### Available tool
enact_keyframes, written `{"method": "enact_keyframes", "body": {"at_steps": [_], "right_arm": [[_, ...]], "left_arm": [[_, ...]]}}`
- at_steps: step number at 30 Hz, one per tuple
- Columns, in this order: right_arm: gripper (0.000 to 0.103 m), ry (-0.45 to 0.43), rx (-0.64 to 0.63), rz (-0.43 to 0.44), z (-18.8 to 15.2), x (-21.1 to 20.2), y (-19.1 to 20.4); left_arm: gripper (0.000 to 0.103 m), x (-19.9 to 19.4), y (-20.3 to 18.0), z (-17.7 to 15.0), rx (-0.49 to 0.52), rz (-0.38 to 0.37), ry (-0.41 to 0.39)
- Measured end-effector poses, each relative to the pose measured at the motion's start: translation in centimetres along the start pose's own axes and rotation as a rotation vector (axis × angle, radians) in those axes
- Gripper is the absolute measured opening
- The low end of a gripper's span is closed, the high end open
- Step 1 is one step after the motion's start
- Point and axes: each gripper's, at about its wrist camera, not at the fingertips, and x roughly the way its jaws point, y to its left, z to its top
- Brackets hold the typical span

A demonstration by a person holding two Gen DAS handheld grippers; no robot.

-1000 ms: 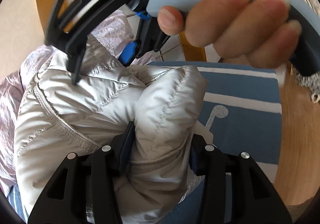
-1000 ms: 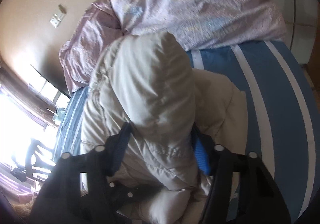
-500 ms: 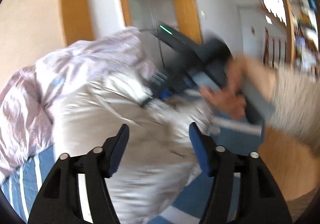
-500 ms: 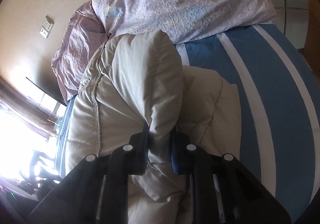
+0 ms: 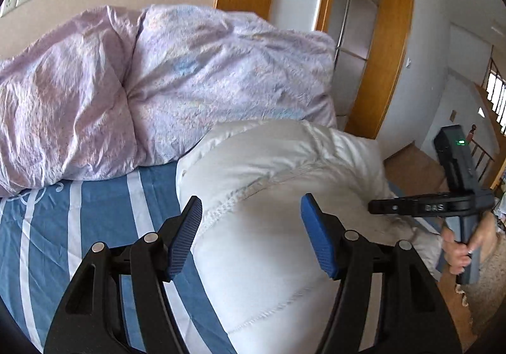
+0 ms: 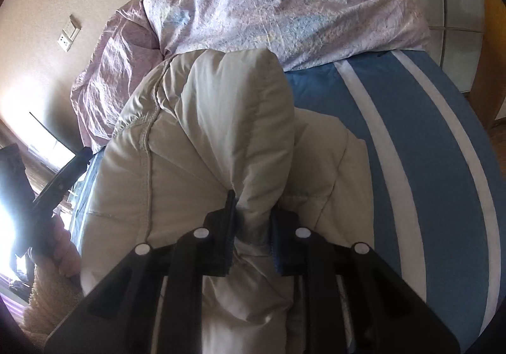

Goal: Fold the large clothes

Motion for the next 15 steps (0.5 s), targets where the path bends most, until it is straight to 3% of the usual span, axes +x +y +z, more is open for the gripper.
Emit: {"method": "enact_keyframes", "body": {"at_steps": [8, 15], "right_arm": [[0.021, -0.028, -0.001, -0.012, -0.6, 0.4, -0.7], [0.022, -0.039, -0.007, -0.039, -1.2, 0.8, -1.0]], "left_arm": [[0.066, 2.3, -1.5, -0.3, 0.039, -0.003, 0.037], [0.066, 3.7, -2.9, -1.1, 0.101, 0.051, 0.073]]}}
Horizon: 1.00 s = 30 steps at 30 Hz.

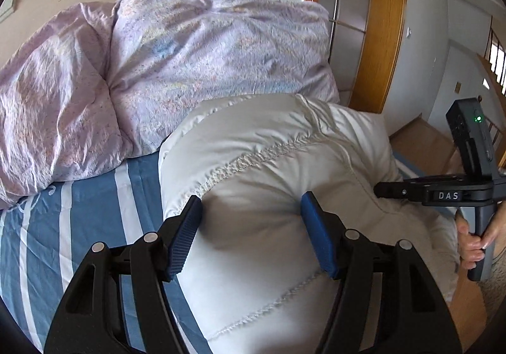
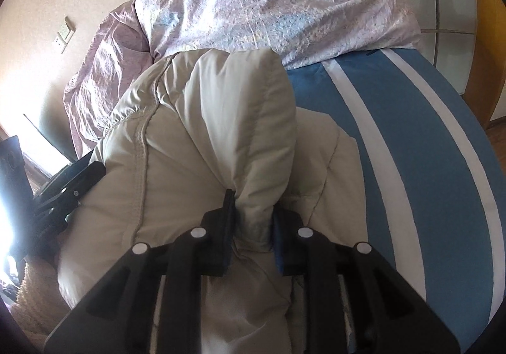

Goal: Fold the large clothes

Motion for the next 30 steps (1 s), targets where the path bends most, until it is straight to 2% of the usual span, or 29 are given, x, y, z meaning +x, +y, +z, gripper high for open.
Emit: {"method": "enact_keyframes", "body": {"at_steps": [10, 30], "right_arm": [[0.024, 0.0, -0.007, -0.028, -0.4, 1.1, -0.4], [0.025, -0.013, 0.039, 0.01, -1.2, 2.3, -1.5]], "left_arm": [[0.066, 1.2, -1.3, -1.0, 0.047, 0.064, 0.013], [0.067, 2.1, -2.2, -2.2, 0.058, 0.111, -0.022]]}}
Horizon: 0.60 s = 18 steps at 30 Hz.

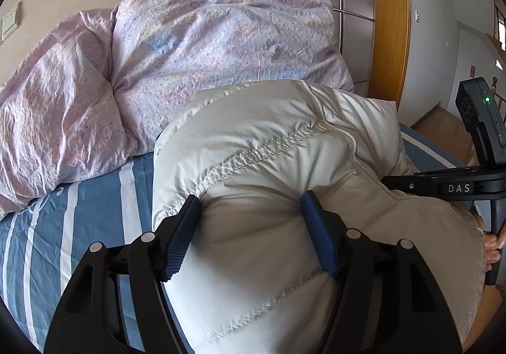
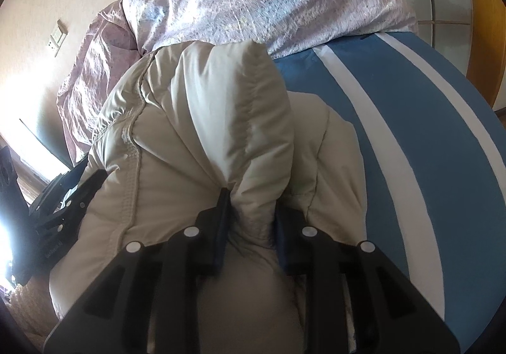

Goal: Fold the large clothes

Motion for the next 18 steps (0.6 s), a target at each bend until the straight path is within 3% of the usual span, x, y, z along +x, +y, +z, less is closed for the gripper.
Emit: {"method": "enact_keyframes", "body": {"at_steps": [6, 9, 15, 18], "right_arm": [[0.026, -0.022, 0.024, 0.007, -0.3, 0.0, -0.3], [0.03, -0.047, 0.013, -0.042, -0.2, -1.1, 0.3], [0.035, -0.251, -0.002, -0.17, 1.2, -7.0, 2.3], [0.035, -0.238, -0.097, -0.177, 1.9, -6.2, 4.7]], "left_arm": [[0.067, 0.4, -0.3, -0.1, 0.012, 0.016, 0.0], [0.067, 0.3, -0.5, -0.2, 0.032, 0.023, 0.003], [0.067, 0.3, -0.3, -0.1, 0.039, 0.02, 0.014], [0.067, 0.4, -0.5, 0.0, 0.048, 0.027, 0.019]]}}
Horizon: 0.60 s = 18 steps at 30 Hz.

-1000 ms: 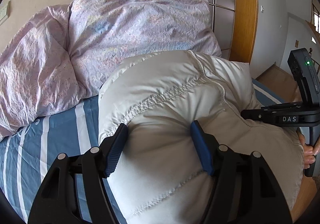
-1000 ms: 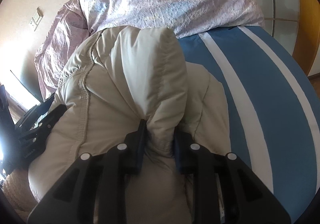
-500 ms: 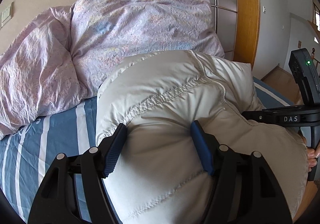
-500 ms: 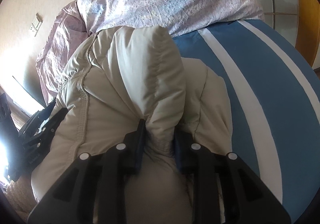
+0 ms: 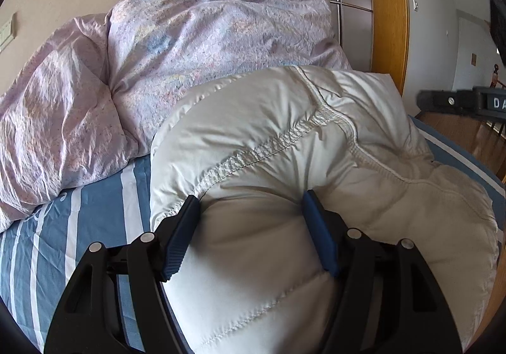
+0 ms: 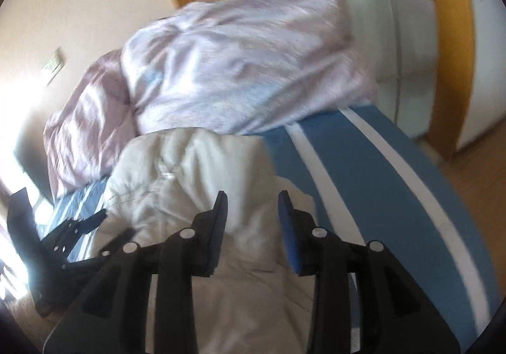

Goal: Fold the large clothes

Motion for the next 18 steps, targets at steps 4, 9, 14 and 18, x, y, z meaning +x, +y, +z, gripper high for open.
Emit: {"method": "enact_keyframes", "body": {"at_steps": [4, 9, 14, 18], "right_arm": [[0.034, 0.106, -0.071, -0.031, 0.0, 3.8, 1.8], [0.033, 0.194, 0.0, -0.01, -1.1, 6.9, 0.2], [0.033, 0.18, -0.037, -0.035, -2.2, 7.9, 0.6], [0.033, 0.167, -0.009, -0.007, -2.7, 8.4, -0.2]], "left_arm": [[0.067, 0.0, -0.3, 0.0, 0.014, 0.015, 0.002], [0.067, 0.0, -0.7, 0.0, 0.032, 0.036, 0.004], [0.067, 0.2, -1.1, 0.0, 0.051, 0.067, 0.005], [0.067, 0.4, -1.4, -0.2, 0.052, 0.083, -0.007]]}}
